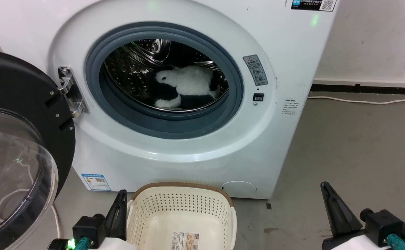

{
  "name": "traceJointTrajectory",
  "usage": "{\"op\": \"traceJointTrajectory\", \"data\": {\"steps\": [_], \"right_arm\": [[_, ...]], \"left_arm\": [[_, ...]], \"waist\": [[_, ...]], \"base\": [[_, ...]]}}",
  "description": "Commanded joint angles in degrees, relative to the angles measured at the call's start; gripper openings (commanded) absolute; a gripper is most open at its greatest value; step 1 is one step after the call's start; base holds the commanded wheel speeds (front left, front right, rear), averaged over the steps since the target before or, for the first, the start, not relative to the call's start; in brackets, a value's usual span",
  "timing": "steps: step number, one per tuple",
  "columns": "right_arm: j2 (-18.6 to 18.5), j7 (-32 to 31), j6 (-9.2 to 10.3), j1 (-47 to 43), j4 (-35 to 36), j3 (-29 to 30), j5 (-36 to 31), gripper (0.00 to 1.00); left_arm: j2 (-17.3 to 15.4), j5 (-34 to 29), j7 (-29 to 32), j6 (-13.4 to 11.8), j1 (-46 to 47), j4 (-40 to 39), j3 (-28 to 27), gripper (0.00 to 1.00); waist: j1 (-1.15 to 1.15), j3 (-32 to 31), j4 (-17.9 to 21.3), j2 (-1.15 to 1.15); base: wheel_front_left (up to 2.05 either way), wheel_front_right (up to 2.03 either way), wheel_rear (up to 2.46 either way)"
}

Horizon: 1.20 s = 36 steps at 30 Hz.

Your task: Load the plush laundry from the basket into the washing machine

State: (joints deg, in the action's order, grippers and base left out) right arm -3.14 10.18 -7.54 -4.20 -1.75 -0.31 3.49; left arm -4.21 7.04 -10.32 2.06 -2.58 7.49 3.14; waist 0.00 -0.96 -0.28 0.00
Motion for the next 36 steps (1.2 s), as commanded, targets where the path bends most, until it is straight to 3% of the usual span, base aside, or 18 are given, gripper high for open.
{"op": "traceJointTrajectory", "data": {"steps": [1, 36], "right_arm": [[0.08, -0.26, 0.02, 0.71, 0.27, 0.05, -0.38, 0.0], [0.15, -4.26, 0.03, 2.12, 0.87, 0.16, -1.64, 0.0]], "left_arm": [[0.31, -0.46, 0.45, -0.35, 0.58, -0.51, -0.13, 0.0], [0.72, -3.11, 4.43, -1.04, 1.39, -3.32, -1.34, 0.0]], "waist": [[0.0, 0.02, 0.01, 0.0], [0.0, 0.4, 0.12, 0.0]], "base": [[0.0, 0.0, 0.0], [0.0, 0.0, 0.0]]}}
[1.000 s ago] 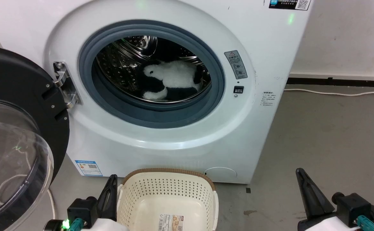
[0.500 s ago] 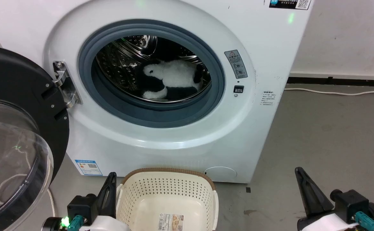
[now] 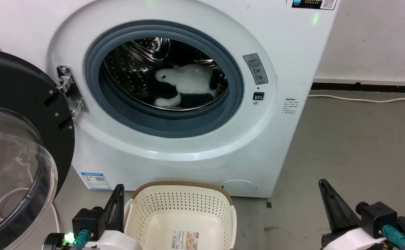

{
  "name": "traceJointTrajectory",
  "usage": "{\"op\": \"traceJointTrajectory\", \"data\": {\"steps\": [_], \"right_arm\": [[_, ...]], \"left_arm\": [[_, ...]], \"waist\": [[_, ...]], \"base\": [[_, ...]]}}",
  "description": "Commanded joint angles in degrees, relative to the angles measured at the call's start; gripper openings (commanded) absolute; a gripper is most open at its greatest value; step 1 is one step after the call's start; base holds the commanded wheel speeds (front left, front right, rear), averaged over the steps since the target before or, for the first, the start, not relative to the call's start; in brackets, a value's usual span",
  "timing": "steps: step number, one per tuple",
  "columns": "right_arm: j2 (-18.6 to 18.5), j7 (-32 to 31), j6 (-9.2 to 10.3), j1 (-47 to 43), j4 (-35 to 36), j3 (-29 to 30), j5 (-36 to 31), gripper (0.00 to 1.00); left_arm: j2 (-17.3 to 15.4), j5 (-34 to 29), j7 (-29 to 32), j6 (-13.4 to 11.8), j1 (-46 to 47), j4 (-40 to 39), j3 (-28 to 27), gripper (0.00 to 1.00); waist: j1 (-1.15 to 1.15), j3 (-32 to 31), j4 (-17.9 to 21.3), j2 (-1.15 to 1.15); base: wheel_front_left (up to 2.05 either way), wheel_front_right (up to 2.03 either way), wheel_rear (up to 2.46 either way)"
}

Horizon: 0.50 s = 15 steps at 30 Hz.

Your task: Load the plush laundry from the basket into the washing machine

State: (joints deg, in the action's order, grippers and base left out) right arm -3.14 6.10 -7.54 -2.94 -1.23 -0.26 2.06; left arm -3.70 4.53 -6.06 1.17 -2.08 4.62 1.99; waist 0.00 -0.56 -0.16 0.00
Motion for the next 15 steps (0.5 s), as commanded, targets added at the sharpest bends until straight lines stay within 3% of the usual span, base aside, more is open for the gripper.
{"op": "traceJointTrajectory", "data": {"steps": [1, 15], "right_arm": [[0.16, -0.3, 0.03, 0.9, 0.36, 0.1, -0.24, 0.0], [0.19, -1.95, 0.04, 1.48, 0.6, 0.15, -0.76, 0.0]], "left_arm": [[0.22, -0.69, 0.29, -0.17, 0.91, -0.54, -0.23, 0.0], [0.39, -1.78, 1.93, -0.46, 1.24, -1.7, -0.73, 0.0]], "waist": [[0.0, 0.01, 0.0, 0.0], [0.0, 0.17, 0.05, 0.0]], "base": [[0.0, 0.0, 0.0], [0.0, 0.0, 0.0]]}}
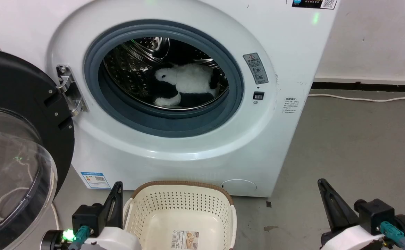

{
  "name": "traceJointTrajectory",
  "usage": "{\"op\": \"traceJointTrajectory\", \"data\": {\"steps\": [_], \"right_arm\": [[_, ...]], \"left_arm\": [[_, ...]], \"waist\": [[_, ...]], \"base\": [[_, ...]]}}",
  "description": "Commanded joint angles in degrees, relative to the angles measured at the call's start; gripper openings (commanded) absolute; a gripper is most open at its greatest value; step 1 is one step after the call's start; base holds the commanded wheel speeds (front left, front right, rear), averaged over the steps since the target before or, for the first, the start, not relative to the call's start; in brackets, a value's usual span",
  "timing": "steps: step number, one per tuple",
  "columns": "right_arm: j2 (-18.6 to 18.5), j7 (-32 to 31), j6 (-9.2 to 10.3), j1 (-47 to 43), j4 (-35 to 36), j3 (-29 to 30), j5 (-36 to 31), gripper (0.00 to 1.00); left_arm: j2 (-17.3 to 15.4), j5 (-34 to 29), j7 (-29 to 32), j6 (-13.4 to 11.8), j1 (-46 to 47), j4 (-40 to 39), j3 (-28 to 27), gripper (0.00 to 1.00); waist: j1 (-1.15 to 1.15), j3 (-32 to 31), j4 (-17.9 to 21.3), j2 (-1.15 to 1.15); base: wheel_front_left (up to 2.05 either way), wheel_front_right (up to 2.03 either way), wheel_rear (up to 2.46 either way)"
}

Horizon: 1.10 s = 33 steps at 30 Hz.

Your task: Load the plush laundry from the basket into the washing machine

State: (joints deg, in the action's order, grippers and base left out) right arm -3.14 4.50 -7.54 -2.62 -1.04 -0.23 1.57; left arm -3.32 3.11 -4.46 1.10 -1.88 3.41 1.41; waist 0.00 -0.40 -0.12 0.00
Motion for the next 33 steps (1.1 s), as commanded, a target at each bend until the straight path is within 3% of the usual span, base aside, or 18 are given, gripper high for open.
{"op": "traceJointTrajectory", "data": {"steps": [1, 33], "right_arm": [[0.19, -0.46, 0.04, 1.2, 0.43, 0.12, -0.3, 0.0], [0.25, -4.23, 0.05, 2.53, 1.0, 0.22, -1.48, 0.0]], "left_arm": [[0.03, -0.44, 0.44, -0.41, 1.06, -0.57, -0.19, 0.0], [0.42, -2.93, 4.18, -1.06, 1.83, -3.22, -1.33, 0.0]], "waist": [[0.0, 0.01, 0.0, 0.0], [0.0, 0.37, 0.11, 0.0]], "base": [[0.0, 0.0, 0.0], [0.0, 0.0, 0.0]]}}
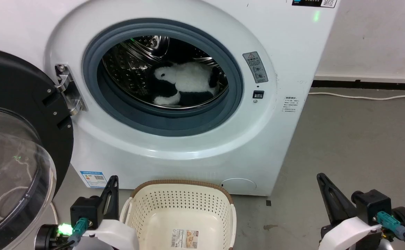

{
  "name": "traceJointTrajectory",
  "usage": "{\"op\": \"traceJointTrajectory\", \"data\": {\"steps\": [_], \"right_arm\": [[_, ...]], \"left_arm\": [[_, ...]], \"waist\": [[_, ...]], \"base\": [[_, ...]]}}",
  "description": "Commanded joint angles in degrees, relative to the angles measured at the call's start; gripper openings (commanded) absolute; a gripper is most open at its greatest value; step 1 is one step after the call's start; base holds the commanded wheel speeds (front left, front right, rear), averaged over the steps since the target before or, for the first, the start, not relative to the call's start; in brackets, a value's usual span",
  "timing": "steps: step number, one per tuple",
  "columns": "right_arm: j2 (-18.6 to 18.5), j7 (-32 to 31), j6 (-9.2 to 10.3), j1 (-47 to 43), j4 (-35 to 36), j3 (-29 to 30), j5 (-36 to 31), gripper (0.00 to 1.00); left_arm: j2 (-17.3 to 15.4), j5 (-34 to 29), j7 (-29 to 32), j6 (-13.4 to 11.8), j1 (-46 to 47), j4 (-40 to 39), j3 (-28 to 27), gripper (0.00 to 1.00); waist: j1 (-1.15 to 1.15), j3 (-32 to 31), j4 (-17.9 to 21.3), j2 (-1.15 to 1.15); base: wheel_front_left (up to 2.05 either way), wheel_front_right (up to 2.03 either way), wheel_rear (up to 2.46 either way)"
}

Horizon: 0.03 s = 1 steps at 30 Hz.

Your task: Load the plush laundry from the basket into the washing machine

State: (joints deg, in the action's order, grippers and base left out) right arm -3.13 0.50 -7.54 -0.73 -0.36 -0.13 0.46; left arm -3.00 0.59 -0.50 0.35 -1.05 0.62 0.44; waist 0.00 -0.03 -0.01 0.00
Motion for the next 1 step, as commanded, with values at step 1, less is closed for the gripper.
{"op": "traceJointTrajectory", "data": {"steps": [1], "right_arm": [[0.25, -0.35, 0.05, 0.67, 0.33, 0.12, -0.41, 0.0]], "left_arm": [[0.11, -0.49, 0.35, -0.32, 1.02, -0.51, -0.4, 0.0]], "waist": [[0.0, 0.02, 0.0, 0.0]], "base": [[0.0, 0.0, 0.0]]}}
